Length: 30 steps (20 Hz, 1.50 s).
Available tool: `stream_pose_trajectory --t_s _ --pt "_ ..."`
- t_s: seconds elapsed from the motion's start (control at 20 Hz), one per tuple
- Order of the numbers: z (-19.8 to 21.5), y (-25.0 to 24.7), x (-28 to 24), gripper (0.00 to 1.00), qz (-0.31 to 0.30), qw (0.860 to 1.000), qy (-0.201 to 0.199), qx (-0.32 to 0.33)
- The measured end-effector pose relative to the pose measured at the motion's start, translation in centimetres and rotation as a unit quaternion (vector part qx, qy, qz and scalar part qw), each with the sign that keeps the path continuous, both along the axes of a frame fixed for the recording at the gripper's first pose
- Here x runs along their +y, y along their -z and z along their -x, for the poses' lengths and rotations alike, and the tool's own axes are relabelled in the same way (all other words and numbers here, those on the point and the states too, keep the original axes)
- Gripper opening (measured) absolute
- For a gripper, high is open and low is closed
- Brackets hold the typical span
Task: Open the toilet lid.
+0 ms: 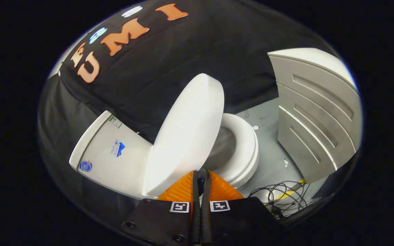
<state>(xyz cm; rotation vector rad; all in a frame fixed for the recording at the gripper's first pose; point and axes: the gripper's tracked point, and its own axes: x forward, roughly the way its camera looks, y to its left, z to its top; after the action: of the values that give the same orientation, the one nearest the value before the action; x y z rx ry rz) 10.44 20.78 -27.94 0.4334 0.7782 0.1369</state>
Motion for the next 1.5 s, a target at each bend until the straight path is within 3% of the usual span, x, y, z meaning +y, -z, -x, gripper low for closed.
stream_pose_trajectory --t_s 0.9,1.5 --pt "-0.2 -7.7 6.7 0.08 0.146 0.987 0.003 -0.067" --pt "-0.3 -12.6 13.7 0.08 0.23 0.966 -0.004 -0.117"
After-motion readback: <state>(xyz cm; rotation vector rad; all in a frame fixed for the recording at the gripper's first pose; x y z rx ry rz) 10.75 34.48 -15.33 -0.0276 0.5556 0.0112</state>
